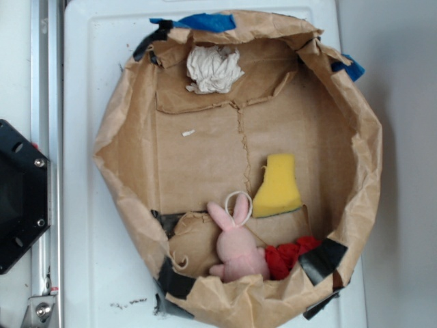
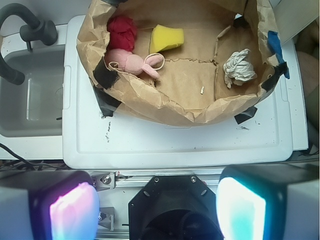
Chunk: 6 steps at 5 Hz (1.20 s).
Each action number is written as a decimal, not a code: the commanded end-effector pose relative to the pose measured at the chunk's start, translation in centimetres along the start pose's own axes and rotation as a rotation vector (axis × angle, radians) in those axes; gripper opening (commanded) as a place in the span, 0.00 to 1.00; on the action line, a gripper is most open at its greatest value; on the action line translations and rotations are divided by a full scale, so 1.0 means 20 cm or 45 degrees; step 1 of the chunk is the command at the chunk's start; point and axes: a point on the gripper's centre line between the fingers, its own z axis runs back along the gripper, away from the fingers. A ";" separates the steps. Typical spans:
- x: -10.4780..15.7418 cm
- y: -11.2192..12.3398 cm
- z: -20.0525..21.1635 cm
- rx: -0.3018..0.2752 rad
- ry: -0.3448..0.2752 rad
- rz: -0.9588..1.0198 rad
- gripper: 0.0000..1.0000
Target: Grab the white paper.
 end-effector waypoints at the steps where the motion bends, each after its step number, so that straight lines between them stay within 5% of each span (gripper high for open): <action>1: 0.00 0.00 0.00 0.000 0.000 0.000 1.00; 3: 0.46 -0.06 -0.12 0.045 -0.067 0.353 1.00; 4: 0.60 0.04 -0.28 0.096 -0.057 0.668 1.00; 5: 0.80 0.24 -0.45 0.194 0.073 0.978 1.00; 6: 0.80 0.24 -0.45 0.194 0.073 0.978 1.00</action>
